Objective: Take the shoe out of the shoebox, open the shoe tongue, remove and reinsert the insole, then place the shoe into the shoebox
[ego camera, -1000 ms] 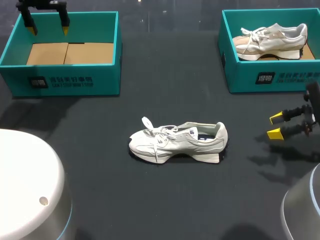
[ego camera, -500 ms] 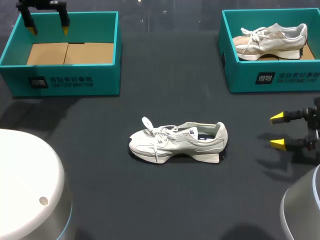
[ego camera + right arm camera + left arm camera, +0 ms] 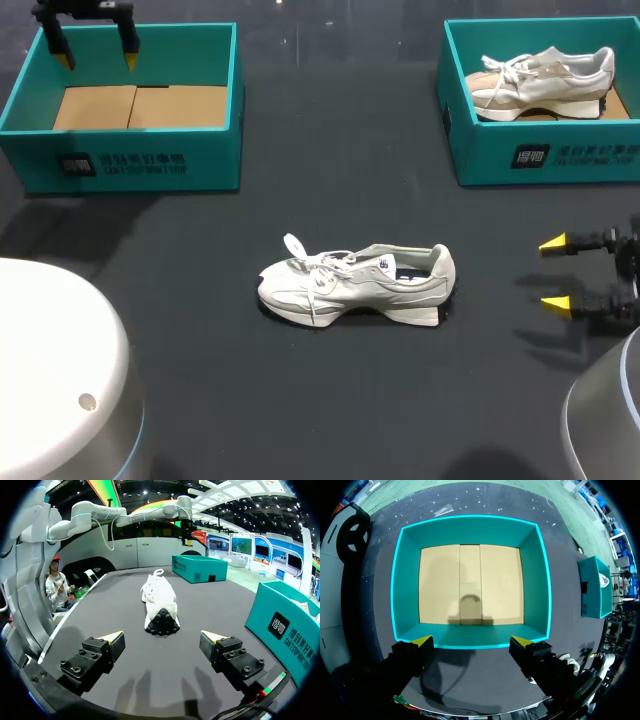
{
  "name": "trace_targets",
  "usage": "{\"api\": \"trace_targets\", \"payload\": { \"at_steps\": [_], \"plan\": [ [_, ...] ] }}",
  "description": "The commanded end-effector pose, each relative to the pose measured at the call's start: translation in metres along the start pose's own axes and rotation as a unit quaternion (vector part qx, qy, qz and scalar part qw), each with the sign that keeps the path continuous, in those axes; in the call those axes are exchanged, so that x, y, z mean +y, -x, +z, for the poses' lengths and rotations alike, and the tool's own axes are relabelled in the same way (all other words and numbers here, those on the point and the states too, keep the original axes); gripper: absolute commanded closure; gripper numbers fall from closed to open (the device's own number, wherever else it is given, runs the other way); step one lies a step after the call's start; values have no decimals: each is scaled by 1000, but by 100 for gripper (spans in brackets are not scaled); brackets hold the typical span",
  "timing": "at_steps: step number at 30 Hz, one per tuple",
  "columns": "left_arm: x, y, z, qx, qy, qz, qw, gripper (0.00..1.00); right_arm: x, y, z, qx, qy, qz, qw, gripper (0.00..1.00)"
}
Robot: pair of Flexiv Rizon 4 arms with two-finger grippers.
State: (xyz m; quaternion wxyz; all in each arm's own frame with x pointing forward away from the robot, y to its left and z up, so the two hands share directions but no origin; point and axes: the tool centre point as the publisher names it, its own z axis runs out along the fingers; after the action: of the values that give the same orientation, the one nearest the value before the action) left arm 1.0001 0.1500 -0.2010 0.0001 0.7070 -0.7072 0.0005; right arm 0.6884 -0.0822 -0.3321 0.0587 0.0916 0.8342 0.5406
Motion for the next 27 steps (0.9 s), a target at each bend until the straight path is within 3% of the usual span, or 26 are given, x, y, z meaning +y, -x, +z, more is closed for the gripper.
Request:
{"api": "trace_targets", "payload": {
  "at_steps": [1, 9, 16, 22, 27],
  "plan": [
    [0, 0, -1, 0, 0, 0, 1000, 0, -4, 6, 5, 5, 3, -1, 1000, 0],
    [0, 0, -1, 0, 0, 0, 1000, 0, -4, 6, 5, 5, 3, -1, 1000, 0],
    [0, 0, -1, 0, 0, 0, 1000, 0, -15, 7, 28, 15, 1, 23, 1000, 0],
    [0, 0, -1, 0, 0, 0, 1000, 0, -11, 6, 44, 15, -5, 15, 1000, 0],
    [0, 0, -1, 0, 0, 0, 1000, 0, -11, 6, 44, 15, -5, 15, 1000, 0]
  ]
}}
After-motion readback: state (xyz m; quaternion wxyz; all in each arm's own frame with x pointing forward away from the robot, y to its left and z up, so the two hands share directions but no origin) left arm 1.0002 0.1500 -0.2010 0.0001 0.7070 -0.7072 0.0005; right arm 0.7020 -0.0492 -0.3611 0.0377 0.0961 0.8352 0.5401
